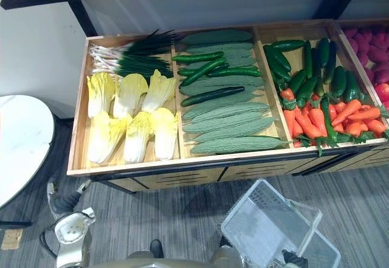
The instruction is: Pick vegetable in the basket
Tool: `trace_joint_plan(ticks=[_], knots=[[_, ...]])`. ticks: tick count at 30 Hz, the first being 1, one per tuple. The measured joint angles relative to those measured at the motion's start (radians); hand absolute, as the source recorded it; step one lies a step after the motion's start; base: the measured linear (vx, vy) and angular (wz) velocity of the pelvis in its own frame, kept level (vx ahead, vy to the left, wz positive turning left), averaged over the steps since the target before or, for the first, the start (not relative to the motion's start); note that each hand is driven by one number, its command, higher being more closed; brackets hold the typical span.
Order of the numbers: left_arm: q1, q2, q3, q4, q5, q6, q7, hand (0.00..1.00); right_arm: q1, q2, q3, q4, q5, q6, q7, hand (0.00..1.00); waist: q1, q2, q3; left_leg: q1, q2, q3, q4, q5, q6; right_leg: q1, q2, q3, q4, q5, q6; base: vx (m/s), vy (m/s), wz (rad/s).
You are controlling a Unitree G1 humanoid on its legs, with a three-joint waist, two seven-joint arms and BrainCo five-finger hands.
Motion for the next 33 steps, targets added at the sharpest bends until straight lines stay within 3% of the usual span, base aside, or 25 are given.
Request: trace_joint_plan(ticks=[5,13,20,26,33], knots=[[0.018,-0.005,-0.030,-0.123,0.066,-0.010,0.076,0.00,-0.004,0.009,0.053,0.000,-0.002,-0.004,-0.024,1.00,0.019,-0.018,-0.003,-0.004,0.000,-0.005,-0.005,0.000,0.000,-0.004,0.002,-0.001,-0.001,0.000,0.000,0.01,0.000,0.02],[-0.001,-0.013,-0.046,-0.211,0.066,-0.013,0.084,0.00,-0.016,0.004,0.119,0.003,-0.007,-0.007,-0.037,1.00,0.019,-0.037,-0.004,-0.014,-0.001,-0.008,-0.002,0.001,0.001,-0.019,0.002,0.014,-0.001,0.000,0.000,0.03,0.001,0.01],[-0.126,0.111,-0.059,-0.127,0.095,0.022,0.060,0.00,-0.083,-0.048,0.161,0.049,-0.026,-0.006,-0.025,1.00,0.015,-0.046,0.004,-0.061,-0.005,-0.003,0.008,0.008,0.004,-0.073,0.003,0.038,0.001,0.005,0.003,-0.03,-0.009,-0.04],[-0.179,0.154,-0.041,-0.091,0.095,0.064,0.043,0.00,-0.114,-0.083,0.172,0.053,-0.059,-0.005,-0.017,1.00,-0.008,-0.052,0.047,-0.069,-0.007,-0.001,0.008,0.010,0.004,-0.090,0.005,0.054,0.001,0.010,0.001,-0.02,-0.016,-0.07],[-0.265,0.214,-0.038,-0.011,0.098,0.108,0.018,0.00,-0.146,-0.107,0.195,0.080,-0.063,-0.005,-0.012,1.00,-0.013,-0.055,0.081,-0.084,-0.011,0.008,0.008,0.010,0.004,-0.118,0.004,0.076,0.001,0.013,-0.001,0.00,-0.007,-0.08]])
